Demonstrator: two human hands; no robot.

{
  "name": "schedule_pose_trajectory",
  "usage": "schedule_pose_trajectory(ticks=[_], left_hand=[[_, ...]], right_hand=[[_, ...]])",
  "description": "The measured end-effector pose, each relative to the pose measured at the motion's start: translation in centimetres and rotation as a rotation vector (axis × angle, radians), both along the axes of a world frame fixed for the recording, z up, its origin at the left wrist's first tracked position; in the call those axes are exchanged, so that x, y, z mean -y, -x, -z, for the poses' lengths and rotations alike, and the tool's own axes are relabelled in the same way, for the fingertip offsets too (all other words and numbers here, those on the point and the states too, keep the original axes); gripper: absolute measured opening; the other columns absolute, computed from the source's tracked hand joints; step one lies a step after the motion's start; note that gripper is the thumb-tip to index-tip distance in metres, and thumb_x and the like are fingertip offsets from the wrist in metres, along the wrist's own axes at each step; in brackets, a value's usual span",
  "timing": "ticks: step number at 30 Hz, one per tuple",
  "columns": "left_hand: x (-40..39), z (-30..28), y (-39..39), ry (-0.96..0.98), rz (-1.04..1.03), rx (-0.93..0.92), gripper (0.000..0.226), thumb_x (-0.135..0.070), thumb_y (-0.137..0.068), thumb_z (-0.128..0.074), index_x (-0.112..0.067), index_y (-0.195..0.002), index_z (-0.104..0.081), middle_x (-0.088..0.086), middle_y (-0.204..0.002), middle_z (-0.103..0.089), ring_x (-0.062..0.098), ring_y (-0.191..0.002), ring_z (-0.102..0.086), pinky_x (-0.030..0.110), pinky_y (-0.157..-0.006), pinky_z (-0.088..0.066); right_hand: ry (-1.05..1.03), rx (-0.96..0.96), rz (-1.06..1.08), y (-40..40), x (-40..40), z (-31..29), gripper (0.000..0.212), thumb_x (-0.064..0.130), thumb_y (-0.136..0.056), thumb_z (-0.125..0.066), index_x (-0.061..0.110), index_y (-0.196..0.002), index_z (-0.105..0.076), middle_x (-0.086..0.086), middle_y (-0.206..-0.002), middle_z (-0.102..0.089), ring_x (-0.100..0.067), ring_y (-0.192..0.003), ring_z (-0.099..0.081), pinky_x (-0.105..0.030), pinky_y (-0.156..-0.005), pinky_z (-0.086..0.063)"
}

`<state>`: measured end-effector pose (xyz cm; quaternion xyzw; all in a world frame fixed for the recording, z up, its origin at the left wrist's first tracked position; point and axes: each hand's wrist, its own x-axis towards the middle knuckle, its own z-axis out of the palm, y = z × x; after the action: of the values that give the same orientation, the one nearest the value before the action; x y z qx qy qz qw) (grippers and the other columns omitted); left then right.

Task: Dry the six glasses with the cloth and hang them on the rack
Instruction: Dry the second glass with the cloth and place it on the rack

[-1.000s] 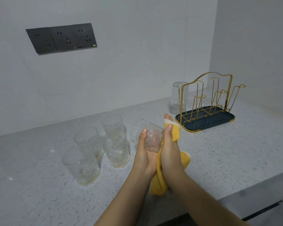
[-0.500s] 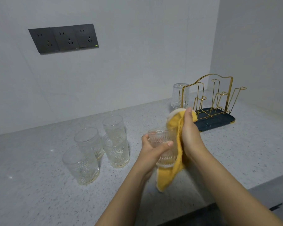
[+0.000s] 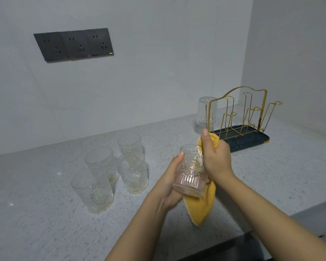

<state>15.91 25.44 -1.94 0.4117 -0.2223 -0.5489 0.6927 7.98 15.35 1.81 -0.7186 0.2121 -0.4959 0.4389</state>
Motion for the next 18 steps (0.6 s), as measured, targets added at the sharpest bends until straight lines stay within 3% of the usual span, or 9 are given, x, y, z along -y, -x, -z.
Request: schedule_pose_trajectory(ticks=[2,4,6,8,10,13,14,16,18], left_hand=[[0.3,0.5,-0.4,0.020,-0.070,0.074,0.072,-0.055,-0.080,-0.065,-0.007,-0.133,-0.056,0.020,-0.124,-0.066,0.033,-0.103,-0.068,0.043,-0.078,-0.059],[0.5,1.0,-0.2,0.021,-0.153,0.218,0.086,-0.057,-0.066,-0.080,-0.012,-0.134,-0.052,0.014,-0.126,-0.066,0.030,-0.111,-0.066,0.043,-0.081,-0.058],[0.9,1.7,0.3,-0.010,-0.282,0.412,0.084,-0.044,-0.055,-0.091,-0.022,-0.125,-0.050,0.007,-0.116,-0.069,0.020,-0.100,-0.070,0.036,-0.078,-0.058],[1.1,2.1,0.5,-0.006,-0.392,0.526,0.070,-0.033,-0.059,-0.088,-0.025,-0.116,-0.048,0.008,-0.109,-0.068,0.016,-0.086,-0.071,0.032,-0.072,-0.058],[1.2,2.0,0.2,0.028,-0.368,0.383,0.066,-0.037,-0.066,-0.084,-0.017,-0.119,-0.049,0.017,-0.108,-0.069,0.022,-0.078,-0.070,0.031,-0.065,-0.058],[0.6,0.8,0.0,0.028,-0.166,-0.124,0.065,-0.043,-0.080,-0.068,-0.003,-0.129,-0.053,0.024,-0.105,-0.070,0.027,-0.070,-0.072,0.028,-0.055,-0.061],[0.5,0.7,-0.1,0.019,-0.102,-0.205,0.068,-0.046,-0.080,-0.064,-0.002,-0.131,-0.054,0.025,-0.105,-0.069,0.028,-0.069,-0.072,0.028,-0.055,-0.061],[0.7,0.7,0.1,0.015,-0.083,-0.173,0.073,-0.054,-0.080,-0.063,-0.005,-0.133,-0.054,0.023,-0.111,-0.068,0.029,-0.077,-0.072,0.029,-0.056,-0.061],[1.2,1.3,0.2,0.044,-0.203,0.071,0.082,-0.055,-0.069,-0.077,-0.014,-0.134,-0.048,0.014,-0.117,-0.068,0.024,-0.087,-0.071,0.029,-0.060,-0.059]], right_hand=[[-0.016,-0.048,0.130,-0.4,0.8,-0.1,0.055,0.039,-0.096,-0.040,0.014,-0.047,-0.040,0.000,-0.043,-0.036,-0.015,-0.041,-0.035,-0.028,-0.045,-0.027],[-0.055,-0.110,0.252,-0.8,1.6,-0.3,0.059,0.045,-0.096,-0.034,0.014,-0.047,-0.039,-0.001,-0.044,-0.038,-0.017,-0.043,-0.038,-0.028,-0.048,-0.029],[-0.071,-0.167,0.322,-1.2,2.0,-0.5,0.062,0.049,-0.096,-0.028,0.014,-0.046,-0.040,-0.001,-0.045,-0.041,-0.018,-0.044,-0.040,-0.027,-0.048,-0.029],[-0.059,-0.177,0.331,-1.7,1.7,-0.4,0.062,0.049,-0.096,-0.026,0.014,-0.047,-0.040,-0.001,-0.045,-0.041,-0.017,-0.045,-0.041,-0.027,-0.047,-0.028],[-0.055,-0.100,0.277,-1.8,1.3,-0.1,0.059,0.046,-0.097,-0.031,0.015,-0.047,-0.038,0.000,-0.045,-0.039,-0.016,-0.044,-0.040,-0.028,-0.048,-0.029],[-0.021,0.038,0.197,-1.7,1.0,0.4,0.054,0.039,-0.096,-0.040,0.016,-0.047,-0.040,0.001,-0.042,-0.038,-0.015,-0.041,-0.039,-0.029,-0.045,-0.031],[-0.004,0.053,0.187,-1.6,1.0,0.5,0.053,0.038,-0.095,-0.041,0.016,-0.047,-0.041,0.001,-0.042,-0.039,-0.014,-0.040,-0.038,-0.029,-0.044,-0.030],[0.009,0.040,0.208,-1.7,1.2,0.5,0.054,0.038,-0.096,-0.041,0.014,-0.048,-0.043,0.001,-0.042,-0.040,-0.014,-0.039,-0.040,-0.027,-0.044,-0.030],[-0.010,-0.014,0.265,-1.9,1.5,0.2,0.056,0.041,-0.096,-0.038,0.011,-0.049,-0.045,0.000,-0.044,-0.043,-0.015,-0.042,-0.043,-0.027,-0.045,-0.031]])
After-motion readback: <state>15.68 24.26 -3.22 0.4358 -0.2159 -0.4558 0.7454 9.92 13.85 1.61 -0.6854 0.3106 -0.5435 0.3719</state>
